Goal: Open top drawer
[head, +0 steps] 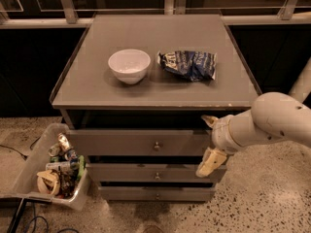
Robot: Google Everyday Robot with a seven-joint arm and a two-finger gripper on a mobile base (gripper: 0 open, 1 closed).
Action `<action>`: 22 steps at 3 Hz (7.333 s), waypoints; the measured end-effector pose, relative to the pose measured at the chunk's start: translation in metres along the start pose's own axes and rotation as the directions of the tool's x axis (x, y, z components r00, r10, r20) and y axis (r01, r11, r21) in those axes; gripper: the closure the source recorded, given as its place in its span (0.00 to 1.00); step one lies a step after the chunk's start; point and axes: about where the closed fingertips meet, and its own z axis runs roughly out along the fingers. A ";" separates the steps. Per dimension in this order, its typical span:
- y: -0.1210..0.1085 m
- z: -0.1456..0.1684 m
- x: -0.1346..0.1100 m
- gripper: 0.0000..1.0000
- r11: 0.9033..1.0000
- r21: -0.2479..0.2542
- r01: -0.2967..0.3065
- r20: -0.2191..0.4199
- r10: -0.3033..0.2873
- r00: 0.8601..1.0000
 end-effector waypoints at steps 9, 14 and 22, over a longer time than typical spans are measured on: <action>-0.029 0.055 0.018 1.00 1.000 -0.003 -0.011 0.005 0.011 1.000; -0.008 0.047 0.027 0.58 1.000 -0.007 -0.025 0.008 0.025 1.000; 0.016 0.031 0.021 0.58 1.000 0.009 0.005 0.021 -0.005 1.000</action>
Offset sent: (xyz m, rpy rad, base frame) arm 0.0445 0.0068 -0.0400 0.0280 -0.0056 0.0032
